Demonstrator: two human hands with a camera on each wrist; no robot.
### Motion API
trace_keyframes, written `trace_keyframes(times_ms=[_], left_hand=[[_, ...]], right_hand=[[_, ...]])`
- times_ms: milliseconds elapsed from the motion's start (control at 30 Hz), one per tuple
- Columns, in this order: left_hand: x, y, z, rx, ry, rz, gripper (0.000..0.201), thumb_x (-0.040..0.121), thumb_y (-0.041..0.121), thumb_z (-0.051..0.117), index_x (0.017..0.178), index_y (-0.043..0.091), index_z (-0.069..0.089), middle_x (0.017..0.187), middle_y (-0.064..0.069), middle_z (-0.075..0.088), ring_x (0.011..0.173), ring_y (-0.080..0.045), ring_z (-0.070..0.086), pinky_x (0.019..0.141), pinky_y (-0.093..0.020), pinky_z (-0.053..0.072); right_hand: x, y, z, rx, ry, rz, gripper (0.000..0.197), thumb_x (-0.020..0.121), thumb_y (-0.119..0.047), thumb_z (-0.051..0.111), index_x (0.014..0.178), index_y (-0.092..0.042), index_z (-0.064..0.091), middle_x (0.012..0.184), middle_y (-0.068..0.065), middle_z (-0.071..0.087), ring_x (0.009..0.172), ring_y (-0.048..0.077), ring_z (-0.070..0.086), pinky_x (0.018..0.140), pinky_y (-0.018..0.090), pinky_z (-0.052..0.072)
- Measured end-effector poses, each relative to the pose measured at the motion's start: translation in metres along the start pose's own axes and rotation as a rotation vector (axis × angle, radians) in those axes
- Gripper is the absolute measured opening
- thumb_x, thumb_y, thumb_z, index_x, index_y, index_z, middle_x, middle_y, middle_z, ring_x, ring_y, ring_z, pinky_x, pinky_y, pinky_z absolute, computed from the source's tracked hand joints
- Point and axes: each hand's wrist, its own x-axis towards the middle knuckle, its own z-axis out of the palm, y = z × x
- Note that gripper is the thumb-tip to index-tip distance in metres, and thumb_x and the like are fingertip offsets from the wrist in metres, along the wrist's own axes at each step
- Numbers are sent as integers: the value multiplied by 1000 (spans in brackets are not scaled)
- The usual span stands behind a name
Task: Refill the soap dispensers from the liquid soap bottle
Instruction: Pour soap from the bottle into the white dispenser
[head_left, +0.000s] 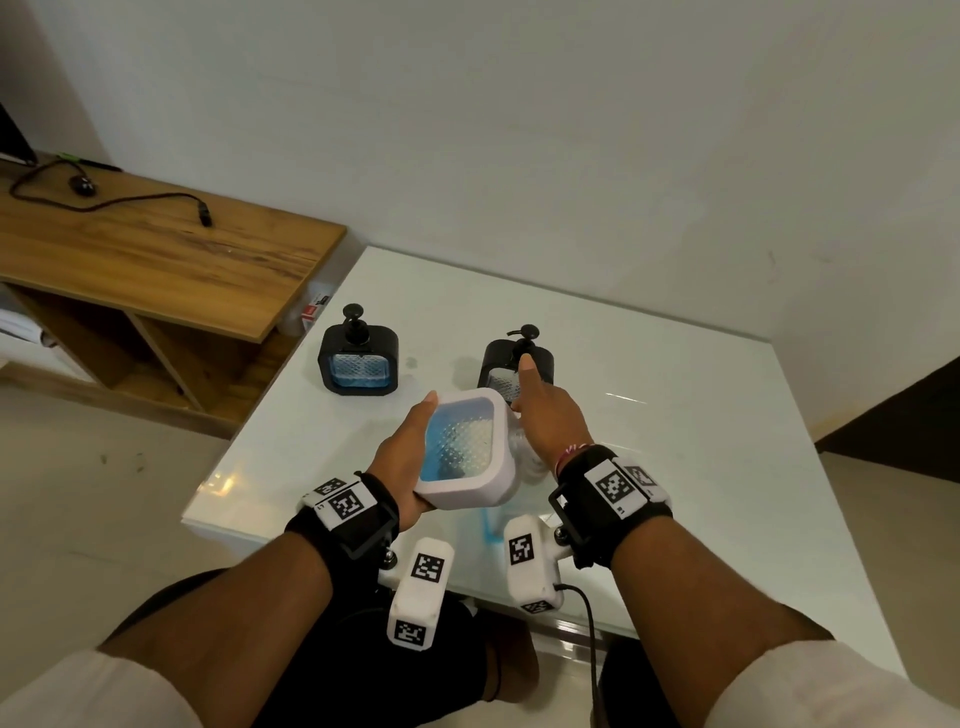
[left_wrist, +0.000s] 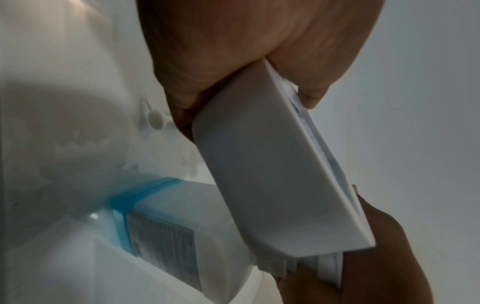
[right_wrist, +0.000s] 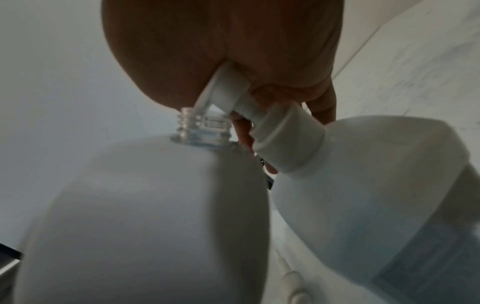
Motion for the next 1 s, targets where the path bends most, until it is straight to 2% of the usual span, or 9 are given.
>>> trace_keyframes(times_ms=[167, 333, 500, 567, 667, 767, 833, 900, 1000], left_hand=[[-1, 2, 4, 20, -15, -12, 56, 90, 69, 58, 133, 32, 63, 127, -12, 71, 114, -34, 69, 83, -49, 59], [-4, 0, 4, 25, -11, -14, 57, 91, 69, 57, 135, 33, 62, 127, -11, 72, 115, -34, 68, 89, -50, 59], [-5, 3, 2, 0, -5, -14, 56, 91, 68, 57, 133, 32, 63, 126, -12, 72, 116, -35, 68, 93, -54, 57], [-5, 4, 4, 6, -3, -10, 52, 94, 66, 54, 133, 33, 62, 125, -11, 72, 115, -35, 68, 92, -53, 57], [-7, 2, 7, 28, 6, -8, 47, 96, 64, 53, 132, 35, 61, 126, -10, 71, 114, -34, 68, 90, -51, 58], [-9, 1, 8, 37, 13, -1, 46, 97, 63, 52, 132, 35, 59, 128, -10, 70, 111, -33, 68, 78, -45, 61], [-8, 1, 7, 28, 4, -9, 51, 94, 66, 55, 134, 34, 61, 129, -12, 70, 112, -34, 68, 76, -45, 61], [-7, 2, 4, 15, 3, -19, 56, 91, 69, 57, 134, 33, 62, 128, -13, 70, 115, -36, 68, 80, -48, 60], [-5, 2, 2, 4, 4, -16, 57, 91, 69, 57, 134, 33, 61, 128, -12, 71, 116, -36, 67, 86, -51, 59]], right_hand=[[0, 5, -2, 8, 32, 19, 67, 101, -56, 23, 118, -7, 65, 119, 15, 63, 108, 29, 57, 93, 35, 38], [-2, 5, -4, -33, 15, -8, 61, 104, -49, 19, 128, -8, 58, 125, 18, 60, 113, 32, 55, 98, 35, 38], [2, 0, 0, 12, 37, 3, 70, 100, -57, 19, 115, -7, 65, 116, 14, 64, 107, 30, 57, 95, 37, 39], [0, 1, 0, -26, 34, -14, 69, 101, -56, 19, 119, -5, 63, 118, 16, 64, 109, 33, 57, 96, 37, 41], [-3, 4, -3, -113, 19, -46, 57, 104, -45, 19, 134, -12, 54, 126, 18, 59, 115, 34, 54, 100, 37, 39], [-4, 5, -6, -97, 8, -55, 57, 105, -43, 17, 136, -11, 52, 129, 19, 58, 117, 33, 54, 101, 36, 37], [-2, 4, -4, -67, 25, -57, 62, 104, -47, 17, 128, -9, 59, 124, 18, 61, 113, 32, 55, 97, 34, 37], [-3, 1, 0, -30, 42, -52, 68, 102, -53, 18, 116, -7, 65, 118, 16, 64, 106, 29, 56, 91, 34, 37], [0, 2, 2, -16, 43, -41, 69, 101, -56, 19, 114, -6, 65, 117, 15, 64, 106, 29, 57, 92, 34, 37]])
